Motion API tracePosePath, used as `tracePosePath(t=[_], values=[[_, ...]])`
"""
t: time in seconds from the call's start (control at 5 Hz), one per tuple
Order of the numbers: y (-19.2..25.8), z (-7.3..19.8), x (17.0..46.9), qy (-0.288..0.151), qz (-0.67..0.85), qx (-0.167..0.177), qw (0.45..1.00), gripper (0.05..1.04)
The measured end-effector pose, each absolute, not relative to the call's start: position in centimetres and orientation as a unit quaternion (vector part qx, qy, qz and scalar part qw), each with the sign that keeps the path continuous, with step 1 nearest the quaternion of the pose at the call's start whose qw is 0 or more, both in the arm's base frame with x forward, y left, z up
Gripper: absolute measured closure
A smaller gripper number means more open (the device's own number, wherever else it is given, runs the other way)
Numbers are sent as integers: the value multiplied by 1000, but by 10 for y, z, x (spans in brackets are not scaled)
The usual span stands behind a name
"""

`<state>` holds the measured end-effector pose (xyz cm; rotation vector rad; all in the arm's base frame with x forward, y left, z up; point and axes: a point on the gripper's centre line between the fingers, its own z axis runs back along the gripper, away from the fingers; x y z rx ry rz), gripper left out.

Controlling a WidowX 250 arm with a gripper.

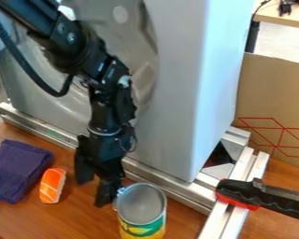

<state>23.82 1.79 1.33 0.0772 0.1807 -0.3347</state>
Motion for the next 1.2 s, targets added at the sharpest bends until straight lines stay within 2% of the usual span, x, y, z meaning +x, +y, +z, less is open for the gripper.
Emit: tracePosePath(t=[0.4,0.6,0.8,1.0,1.2], values=[[11,12,237,86,-182,26,979,83],[13,16,235,52,-182,-7,982,83],[23,34,228,42,-147,9,988,83],[32,47,212,87,-111,53,989,83],[29,61,195,146,-84,73,983,83]])
